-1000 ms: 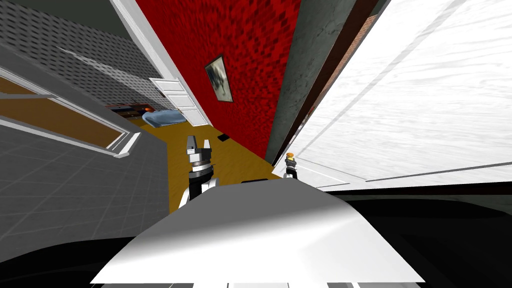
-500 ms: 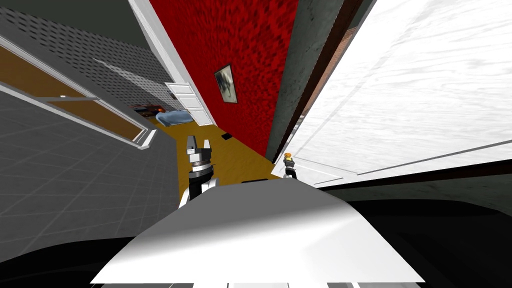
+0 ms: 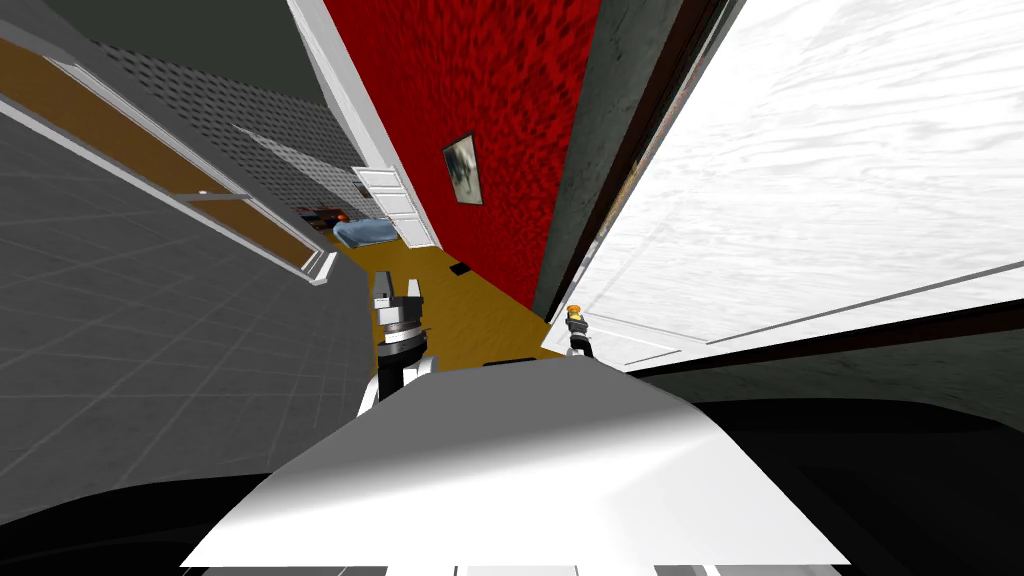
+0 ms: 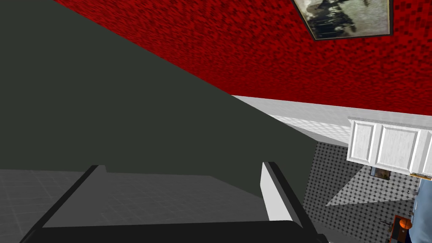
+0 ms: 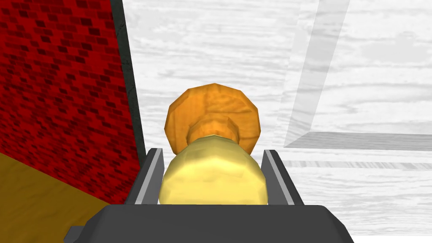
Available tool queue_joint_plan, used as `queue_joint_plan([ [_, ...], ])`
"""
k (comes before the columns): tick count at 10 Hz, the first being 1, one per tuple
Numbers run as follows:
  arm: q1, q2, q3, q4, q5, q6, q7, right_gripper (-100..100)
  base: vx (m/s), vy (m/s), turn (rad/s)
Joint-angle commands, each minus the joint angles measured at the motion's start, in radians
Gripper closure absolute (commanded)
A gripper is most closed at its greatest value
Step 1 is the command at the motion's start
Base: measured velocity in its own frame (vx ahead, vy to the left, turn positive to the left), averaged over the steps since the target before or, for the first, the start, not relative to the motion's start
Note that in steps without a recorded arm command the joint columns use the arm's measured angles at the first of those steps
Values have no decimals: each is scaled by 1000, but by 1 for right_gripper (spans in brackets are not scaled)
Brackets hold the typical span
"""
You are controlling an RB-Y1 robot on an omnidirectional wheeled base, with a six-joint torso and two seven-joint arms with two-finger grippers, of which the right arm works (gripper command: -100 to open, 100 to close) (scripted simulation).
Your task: Pull the door open
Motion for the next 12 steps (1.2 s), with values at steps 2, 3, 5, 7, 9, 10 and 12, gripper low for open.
queue_joint_plan([
  [2,0,4,-7,5,0,1,2,100,-238,-28,236],
  [3,-1,5,-11,7,0,1,2,100,-221,-35,223],
  [5,-3,7,-22,11,-1,1,3,100,-246,-38,281],
  [7,-5,8,-31,14,-2,1,4,100,-235,-41,269],
  [9,-6,9,-38,17,-2,1,5,100,-236,-31,183],
  [10,-7,10,-41,18,-2,1,6,100,-225,17,161],
  [12,-2,2,-25,12,7,1,-6,100,-121,2,41],
])
